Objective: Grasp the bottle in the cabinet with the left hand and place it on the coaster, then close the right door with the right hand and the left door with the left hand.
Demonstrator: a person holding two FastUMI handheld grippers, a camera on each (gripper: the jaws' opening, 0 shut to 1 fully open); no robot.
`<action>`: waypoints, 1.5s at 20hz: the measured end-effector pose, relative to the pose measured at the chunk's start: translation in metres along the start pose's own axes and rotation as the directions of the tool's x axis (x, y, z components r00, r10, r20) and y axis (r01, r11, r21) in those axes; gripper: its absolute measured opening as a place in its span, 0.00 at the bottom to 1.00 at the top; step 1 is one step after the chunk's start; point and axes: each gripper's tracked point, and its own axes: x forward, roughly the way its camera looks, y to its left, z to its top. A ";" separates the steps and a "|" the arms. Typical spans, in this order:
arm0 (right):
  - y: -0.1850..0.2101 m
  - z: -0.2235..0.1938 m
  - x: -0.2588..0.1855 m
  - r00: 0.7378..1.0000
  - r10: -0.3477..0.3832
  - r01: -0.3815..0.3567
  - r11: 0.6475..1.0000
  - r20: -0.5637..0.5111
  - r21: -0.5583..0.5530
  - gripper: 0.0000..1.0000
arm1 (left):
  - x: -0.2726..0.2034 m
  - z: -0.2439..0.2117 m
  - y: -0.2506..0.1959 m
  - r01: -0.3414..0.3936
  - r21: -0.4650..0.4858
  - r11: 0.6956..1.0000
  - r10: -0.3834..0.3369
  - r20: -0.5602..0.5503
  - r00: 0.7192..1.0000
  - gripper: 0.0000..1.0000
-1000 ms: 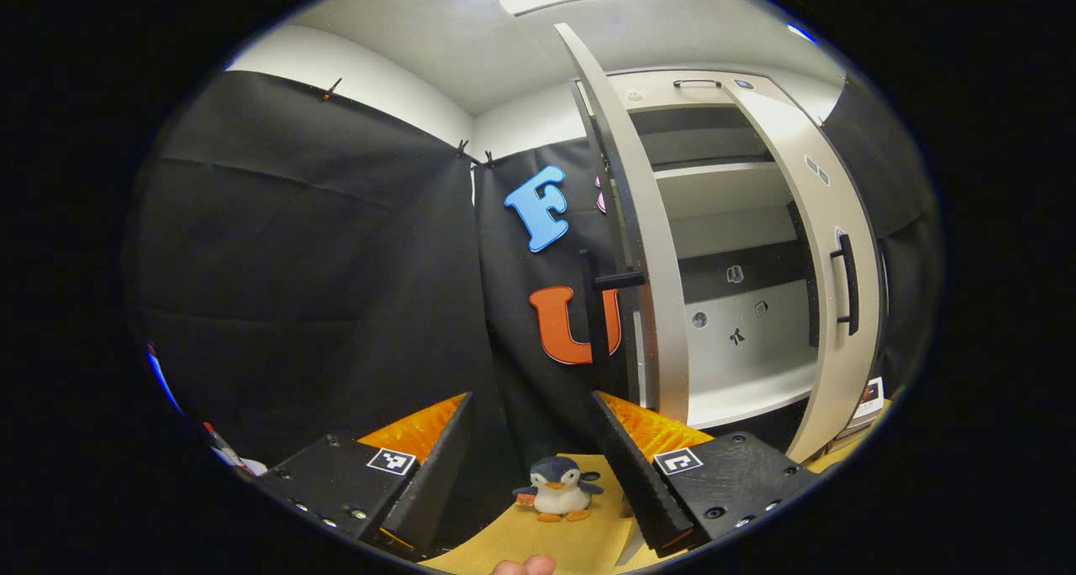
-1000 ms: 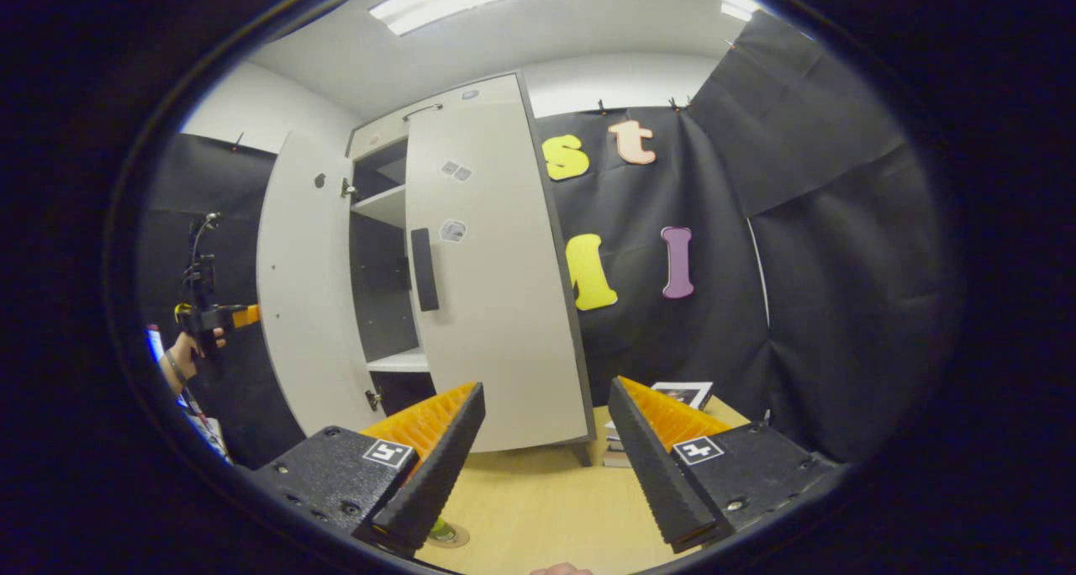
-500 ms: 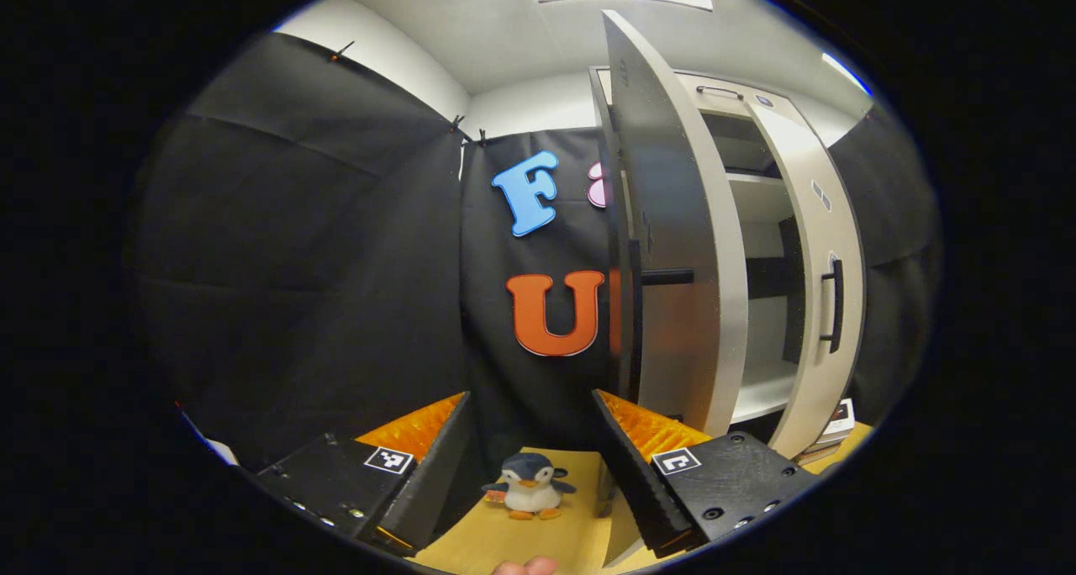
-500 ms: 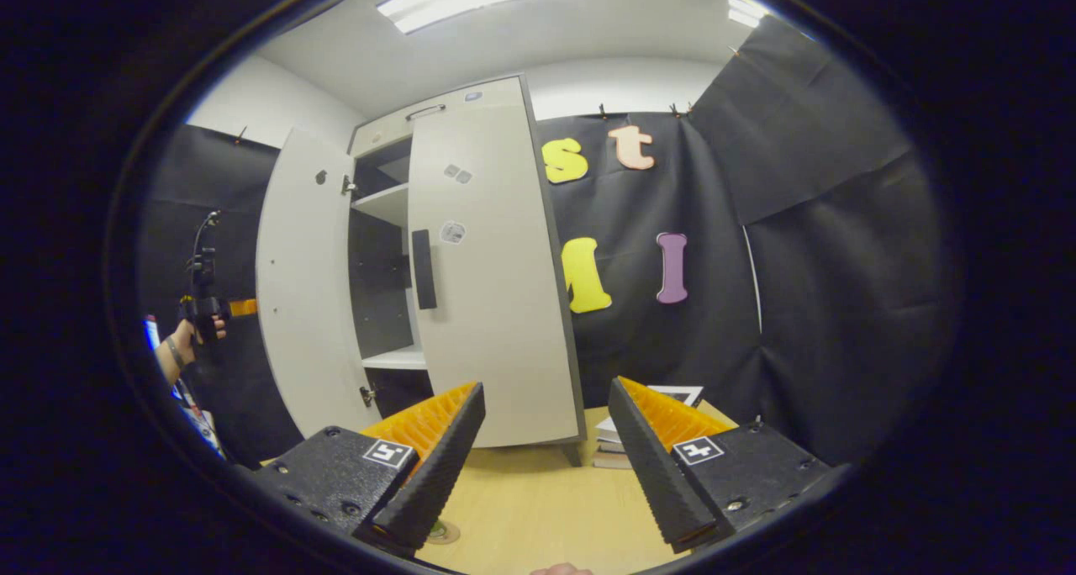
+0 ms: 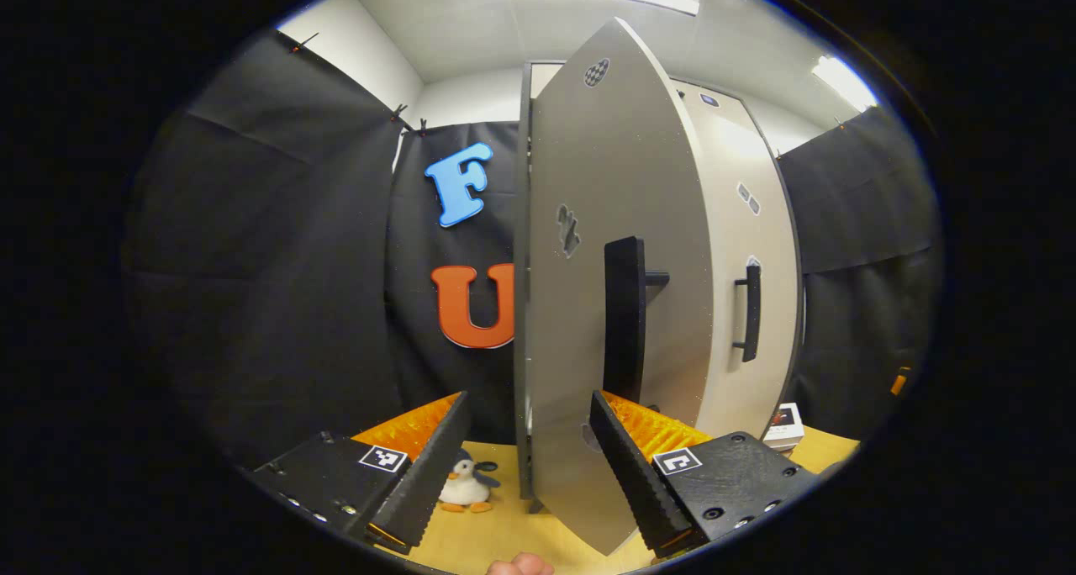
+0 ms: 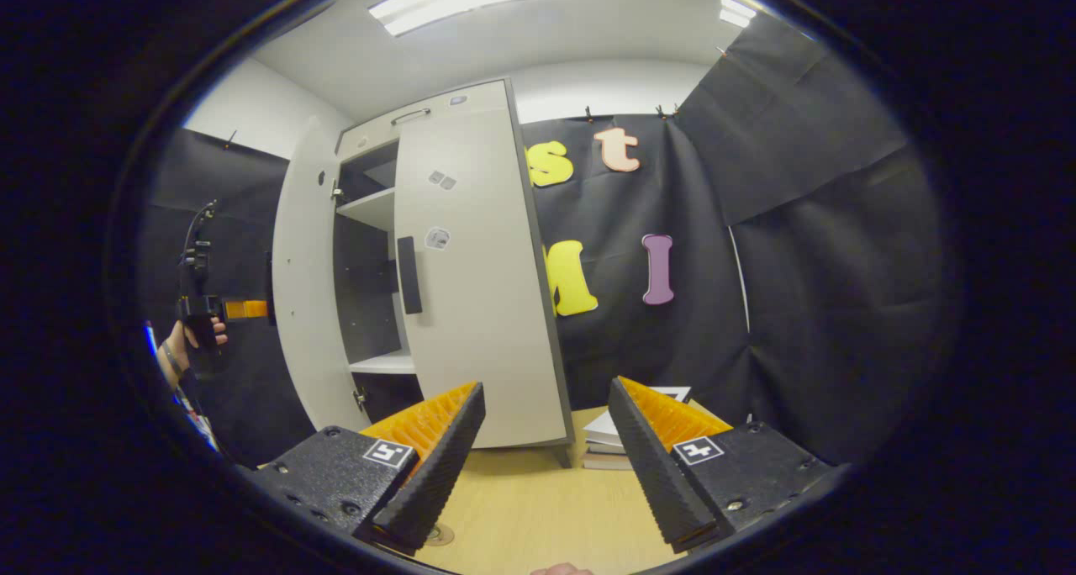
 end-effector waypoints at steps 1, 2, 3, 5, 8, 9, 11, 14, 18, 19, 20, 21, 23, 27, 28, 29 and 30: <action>-0.002 0.001 -0.001 1.000 -0.007 0.007 1.000 0.000 -0.002 0.97 | 0.005 0.000 -0.010 0.020 0.004 1.000 -0.020 0.007 1.000 0.91; -0.008 0.002 -0.004 1.000 -0.015 0.015 1.000 0.000 -0.005 0.97 | 0.010 0.000 -0.023 0.042 0.009 0.999 -0.042 0.015 0.999 0.91; -0.012 0.000 -0.003 1.000 -0.021 0.020 1.000 -0.003 -0.010 0.97 | 0.013 -0.001 -0.030 0.055 0.012 0.998 -0.056 0.016 0.998 0.91; -0.019 -0.001 -0.006 0.999 -0.039 0.039 0.999 -0.011 -0.019 0.97 | 0.019 -0.004 -0.042 0.068 0.018 0.998 -0.068 0.016 0.998 0.87; -0.025 -0.001 -0.010 0.998 -0.062 0.062 0.998 -0.014 -0.023 0.97 | 0.023 0.001 -0.049 0.054 0.021 0.998 -0.055 0.037 0.998 0.91; -0.027 0.000 -0.009 0.998 -0.068 0.068 0.997 -0.013 -0.023 0.97 | 0.021 0.006 -0.047 0.031 0.016 0.999 -0.032 0.053 0.998 0.92; -0.031 -0.005 -0.007 0.997 -0.075 0.074 0.997 -0.023 -0.024 0.97 | 0.015 0.013 -0.053 -0.001 0.009 1.000 0.000 0.089 0.996 0.94; -0.027 -0.016 -0.004 0.995 -0.067 0.066 0.998 -0.067 -0.020 0.97 | -0.004 0.013 -0.077 -0.006 -0.003 1.000 0.006 0.124 0.992 0.99; -0.019 -0.017 0.008 0.996 -0.033 0.028 0.998 -0.084 -0.053 0.97 | -0.036 -0.009 -0.108 -0.056 0.045 0.997 0.049 0.137 0.989 0.95; -0.017 -0.016 0.012 0.996 -0.026 0.021 0.997 -0.081 -0.069 0.94 | -0.044 -0.018 -0.119 -0.051 0.042 0.998 0.045 0.132 0.990 0.95; -0.015 -0.014 0.014 0.997 -0.018 0.012 0.997 -0.076 -0.074 0.98 | -0.053 -0.030 -0.135 -0.036 0.026 0.999 0.033 0.121 0.992 0.94; -0.012 -0.014 0.017 0.997 -0.007 0.002 0.997 -0.073 -0.072 0.98 | -0.060 -0.046 -0.148 -0.028 0.003 1.000 0.028 0.108 0.994 0.94; -0.006 -0.018 0.022 0.997 0.011 -0.016 0.998 -0.078 -0.060 0.98 | -0.074 -0.080 -0.165 -0.030 -0.024 0.999 0.032 0.089 0.996 0.95; 0.002 -0.033 0.024 0.993 0.042 -0.047 0.998 -0.112 -0.049 0.98 | -0.094 -0.122 -0.185 -0.055 -0.052 0.997 0.058 0.066 0.996 0.95; 0.004 -0.036 0.023 0.992 0.044 -0.050 0.998 -0.118 -0.047 0.98 | -0.099 -0.129 -0.185 -0.066 -0.057 0.996 0.069 0.055 0.996 0.94; 0.006 -0.039 0.023 0.992 0.045 -0.051 0.998 -0.121 -0.043 0.98 | -0.103 -0.134 -0.184 -0.077 -0.066 0.995 0.080 0.043 0.996 0.94; 0.010 -0.043 0.024 0.991 0.051 -0.056 0.998 -0.127 -0.037 0.98 | -0.106 -0.137 -0.182 -0.083 -0.079 0.993 0.086 0.036 0.996 0.94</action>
